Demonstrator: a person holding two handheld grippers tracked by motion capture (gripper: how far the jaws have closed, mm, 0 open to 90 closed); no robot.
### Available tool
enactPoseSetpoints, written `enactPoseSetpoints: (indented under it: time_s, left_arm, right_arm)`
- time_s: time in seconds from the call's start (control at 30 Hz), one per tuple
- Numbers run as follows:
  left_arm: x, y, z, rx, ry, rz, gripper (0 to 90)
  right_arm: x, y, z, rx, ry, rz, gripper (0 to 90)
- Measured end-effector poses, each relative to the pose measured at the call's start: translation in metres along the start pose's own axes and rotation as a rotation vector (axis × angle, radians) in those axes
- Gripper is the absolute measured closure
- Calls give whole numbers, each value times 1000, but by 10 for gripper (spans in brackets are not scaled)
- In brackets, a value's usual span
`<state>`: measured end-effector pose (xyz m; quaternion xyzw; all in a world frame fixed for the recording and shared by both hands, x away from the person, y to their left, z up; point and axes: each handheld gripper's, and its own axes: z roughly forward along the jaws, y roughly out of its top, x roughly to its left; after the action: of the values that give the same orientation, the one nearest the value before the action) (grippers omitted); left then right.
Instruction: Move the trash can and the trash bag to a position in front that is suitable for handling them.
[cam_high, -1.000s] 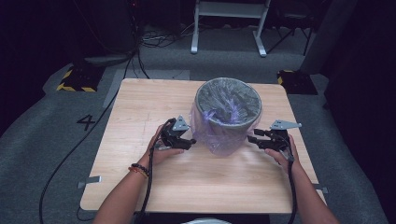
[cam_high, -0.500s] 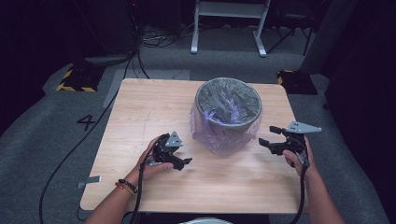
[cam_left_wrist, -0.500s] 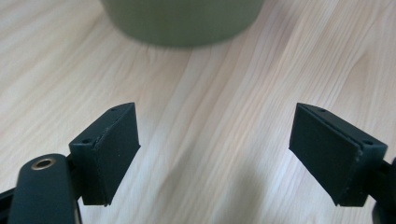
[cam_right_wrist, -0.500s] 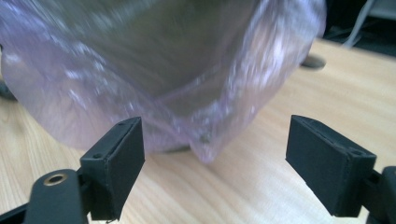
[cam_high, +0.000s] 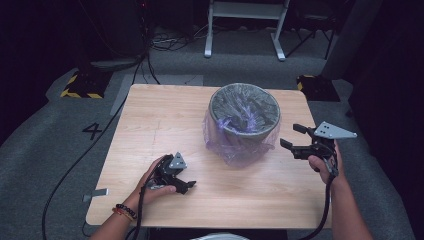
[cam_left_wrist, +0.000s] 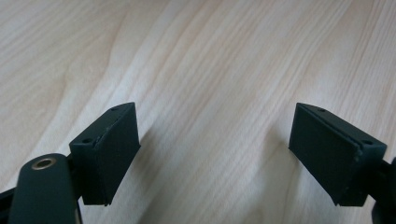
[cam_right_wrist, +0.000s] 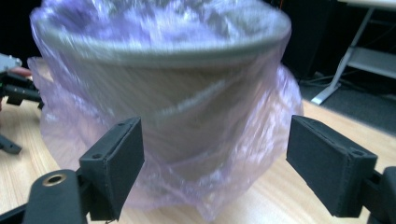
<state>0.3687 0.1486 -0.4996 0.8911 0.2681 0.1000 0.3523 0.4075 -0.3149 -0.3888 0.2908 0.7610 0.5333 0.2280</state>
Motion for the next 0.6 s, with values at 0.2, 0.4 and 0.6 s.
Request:
enactPoseSetpoints:
  time_s: [0.2, 0.4, 0.6]
  left_arm:
    - [-2, -9, -3, -42, 7, -11, 152]
    - [-2, -11, -4, -42, 8, -10, 150]
    - [-1, -11, -4, -42, -1, -3, 145]
  right_arm:
    - [2, 26, 2, -20, 3, -25, 177]
    - [7, 46, 6, -30, 20, -61, 172]
    - [13, 68, 19, -13, 35, -99, 172]
